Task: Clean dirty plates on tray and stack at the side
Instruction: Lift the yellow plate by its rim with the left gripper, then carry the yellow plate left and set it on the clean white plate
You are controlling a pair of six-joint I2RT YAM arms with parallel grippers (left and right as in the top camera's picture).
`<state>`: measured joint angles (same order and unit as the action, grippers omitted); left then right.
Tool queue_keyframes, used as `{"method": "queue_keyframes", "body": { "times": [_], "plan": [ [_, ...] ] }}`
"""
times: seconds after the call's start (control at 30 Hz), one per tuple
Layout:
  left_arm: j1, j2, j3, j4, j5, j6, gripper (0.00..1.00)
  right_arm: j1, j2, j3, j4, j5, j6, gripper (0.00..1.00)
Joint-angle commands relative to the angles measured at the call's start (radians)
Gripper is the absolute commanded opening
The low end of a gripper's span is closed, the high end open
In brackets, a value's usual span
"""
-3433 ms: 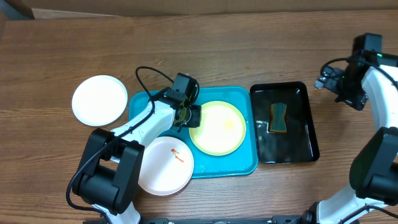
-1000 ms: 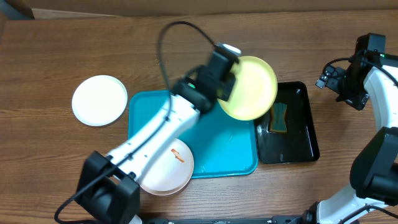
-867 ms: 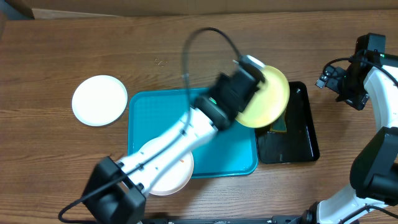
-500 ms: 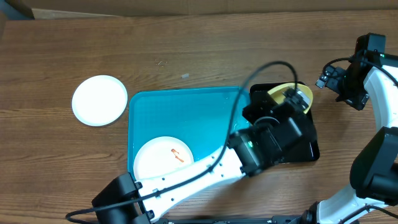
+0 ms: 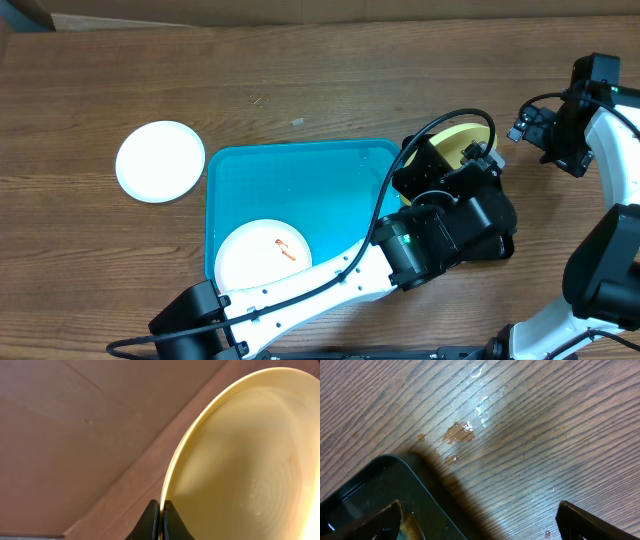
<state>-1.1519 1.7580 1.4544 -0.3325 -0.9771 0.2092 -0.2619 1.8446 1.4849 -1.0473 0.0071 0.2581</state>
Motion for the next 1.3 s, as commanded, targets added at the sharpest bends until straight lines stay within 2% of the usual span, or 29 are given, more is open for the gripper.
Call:
{"method": "queue_keyframes", "body": {
  "times": [0.0,0.07,0.13,0.27,0.33,0.5,0.6,0.67,0.73,0.87,1.1,1.17,1.27],
  "plan": [
    [0.021,-0.024,0.027,-0.031,0.081,-0.096,0.04,-0.002,-0.019,0.021,0.005,-0.002,0.004,1.0],
    [0.042,-0.024,0.027,-0.055,0.145,-0.165,0.04,-0.002,-0.019,0.021,0.005,-0.002,0.004,1.0],
    [0.06,-0.024,0.027,-0.055,0.168,-0.18,0.04,-0.002,-0.019,0.021,0.005,-0.002,0.004,1.0],
    [0.066,-0.024,0.028,0.034,-0.045,-0.151,0.04,-0.002,-0.019,0.021,0.005,-0.002,0.004,1.0],
    [0.077,-0.024,0.028,0.081,-0.085,-0.124,0.04,-0.002,-0.019,0.021,0.005,-0.002,0.004,1.0],
    [0.063,-0.023,0.027,0.01,0.047,-0.113,0.04,-0.002,-0.019,0.021,0.005,-0.002,0.004,1.0],
    [0.078,-0.026,0.028,-0.041,0.072,-0.214,0.04,-0.002,-0.019,0.021,0.005,-0.002,0.004,1.0],
    [0.114,-0.031,0.028,-0.088,0.209,-0.29,0.04,-0.002,-0.019,0.021,0.005,-0.002,0.004,1.0],
    [0.174,-0.037,0.028,-0.137,0.422,-0.37,0.04,-0.002,-0.019,0.021,0.005,-0.002,0.004,1.0],
    [0.354,-0.068,0.028,-0.221,0.761,-0.499,0.04,-0.002,-0.019,0.021,0.005,-0.002,0.004,1.0],
    [0.845,-0.101,0.028,-0.373,1.257,-0.6,0.04,-0.002,-0.019,0.021,0.005,-0.002,0.004,1.0],
    [0.995,-0.101,0.027,-0.449,1.29,-0.599,0.04,-0.002,-0.019,0.021,0.005,-0.002,0.004,1.0],
    [1.195,-0.1,0.022,-0.544,1.241,-0.598,0.04,-0.002,-0.019,0.021,0.005,-0.002,0.004,1.0]
  ]
}}
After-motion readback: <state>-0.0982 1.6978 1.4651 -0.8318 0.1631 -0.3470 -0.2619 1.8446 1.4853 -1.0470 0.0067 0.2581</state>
